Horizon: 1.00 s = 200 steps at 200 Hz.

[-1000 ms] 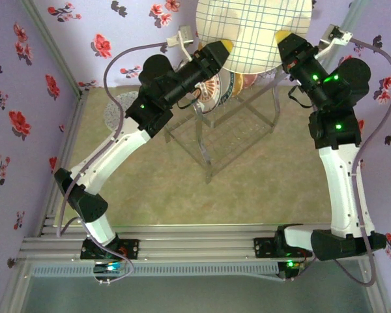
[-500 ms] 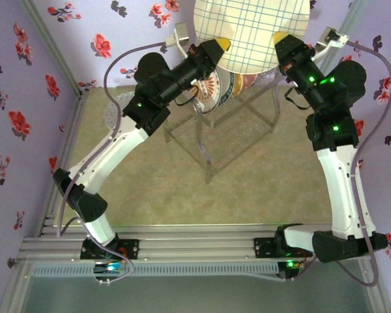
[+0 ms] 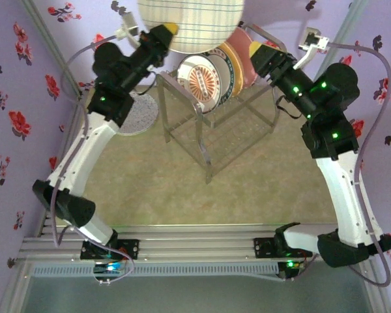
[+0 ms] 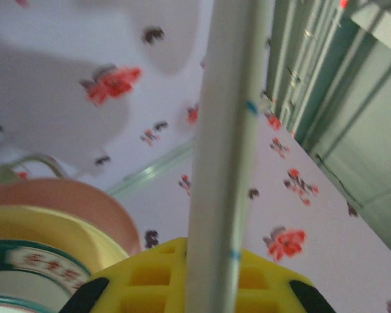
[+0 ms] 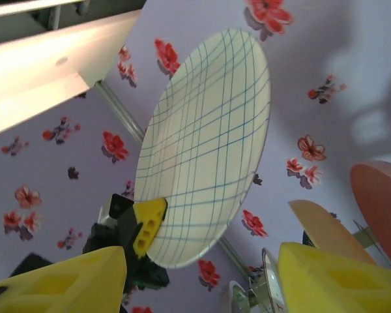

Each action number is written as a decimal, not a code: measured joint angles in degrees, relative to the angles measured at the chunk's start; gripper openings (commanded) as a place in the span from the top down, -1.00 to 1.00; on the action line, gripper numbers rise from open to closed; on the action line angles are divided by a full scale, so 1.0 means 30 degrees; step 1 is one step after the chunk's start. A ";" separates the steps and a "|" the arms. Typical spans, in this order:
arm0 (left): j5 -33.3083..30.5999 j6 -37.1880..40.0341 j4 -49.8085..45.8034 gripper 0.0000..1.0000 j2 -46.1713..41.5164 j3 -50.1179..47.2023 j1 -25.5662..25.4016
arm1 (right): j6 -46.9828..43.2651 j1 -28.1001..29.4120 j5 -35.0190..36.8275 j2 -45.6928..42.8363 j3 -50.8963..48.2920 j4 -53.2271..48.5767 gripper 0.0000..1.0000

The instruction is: Unload the plates from the dish rack

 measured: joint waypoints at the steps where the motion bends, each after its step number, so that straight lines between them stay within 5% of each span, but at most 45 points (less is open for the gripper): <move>1: 0.0000 -0.0029 0.0000 1.00 -0.0058 -0.0058 0.0066 | -0.0197 0.0109 0.0058 -0.0022 0.0000 -0.0015 -0.31; 55: 0.0080 -0.2215 0.1464 1.00 -0.2696 -0.5013 0.5115 | -0.8204 0.5581 0.2565 -0.0525 0.0007 -0.1319 -0.36; 99: 0.0160 -0.3228 0.2011 1.00 -0.4007 -0.9639 0.8102 | -1.3704 1.0120 0.6812 0.1188 0.0874 -0.3191 -0.40; 152: 0.0153 -0.3271 0.1763 1.00 -0.5406 -1.5322 1.0426 | -1.6152 1.3857 1.1278 0.4583 0.3490 -0.5195 -0.43; 200: 0.0415 -0.3126 0.1902 1.00 -0.5020 -1.9234 1.0950 | -1.6531 1.4834 1.2276 0.6025 0.4226 -0.6251 -0.47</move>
